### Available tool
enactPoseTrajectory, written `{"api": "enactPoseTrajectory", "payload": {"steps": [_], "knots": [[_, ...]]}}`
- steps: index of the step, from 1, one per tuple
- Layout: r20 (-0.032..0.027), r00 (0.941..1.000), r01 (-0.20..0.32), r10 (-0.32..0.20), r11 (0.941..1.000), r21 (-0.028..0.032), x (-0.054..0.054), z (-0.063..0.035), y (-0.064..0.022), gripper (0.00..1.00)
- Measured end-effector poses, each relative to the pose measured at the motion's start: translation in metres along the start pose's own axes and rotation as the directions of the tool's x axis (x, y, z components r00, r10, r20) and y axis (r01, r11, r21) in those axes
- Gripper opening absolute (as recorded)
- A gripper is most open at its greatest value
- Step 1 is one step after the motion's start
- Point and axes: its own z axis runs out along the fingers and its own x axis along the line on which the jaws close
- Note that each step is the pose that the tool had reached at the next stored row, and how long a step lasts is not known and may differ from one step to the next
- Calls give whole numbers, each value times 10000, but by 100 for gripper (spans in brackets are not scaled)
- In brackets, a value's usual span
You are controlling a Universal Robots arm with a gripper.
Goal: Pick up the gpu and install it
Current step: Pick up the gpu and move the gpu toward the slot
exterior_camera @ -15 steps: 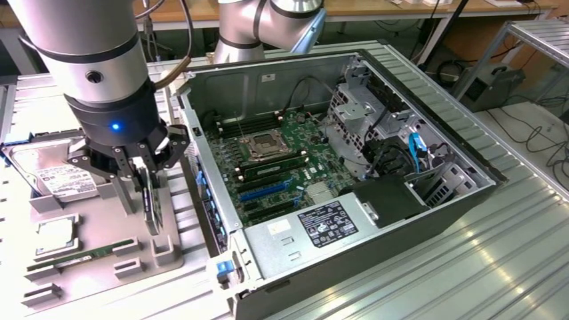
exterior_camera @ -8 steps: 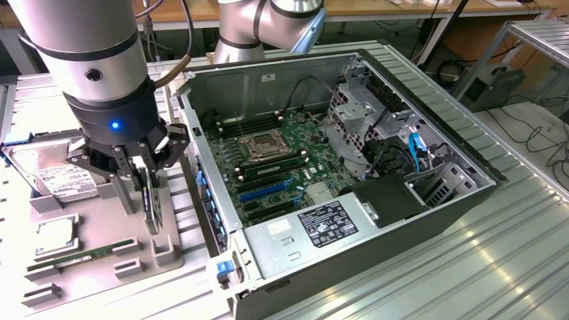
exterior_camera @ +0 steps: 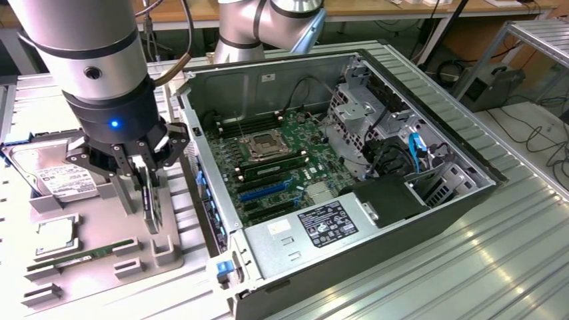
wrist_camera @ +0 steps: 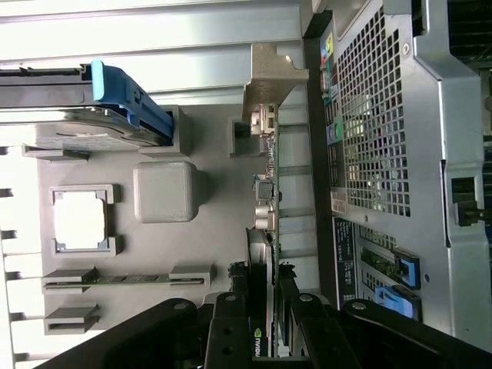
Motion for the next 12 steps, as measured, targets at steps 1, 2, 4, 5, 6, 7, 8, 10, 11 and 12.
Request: {"api": "enactPoseTrajectory", "payload": {"steps": [1, 2, 4, 5, 6, 7, 8, 10, 11, 12], "knots": [[-1, 10000, 0, 0, 10000, 1, 0, -2, 0, 26], [-1, 10000, 0, 0, 10000, 0, 0, -4, 0, 26], [0, 10000, 0, 0, 10000, 0, 0, -7, 0, 26], [0, 10000, 0, 0, 10000, 0, 0, -9, 0, 26], [0, 10000, 0, 0, 10000, 0, 0, -11, 0, 26], [0, 10000, 0, 0, 10000, 0, 0, -13, 0, 26], [0, 10000, 0, 0, 10000, 0, 0, -16, 1, 26], [-1, 10000, 0, 0, 10000, 1, 0, -20, 1, 26], [0, 10000, 0, 0, 10000, 1, -1, -22, 1, 26], [0, 10000, 0, 0, 10000, 0, -1, -24, 1, 26]]}}
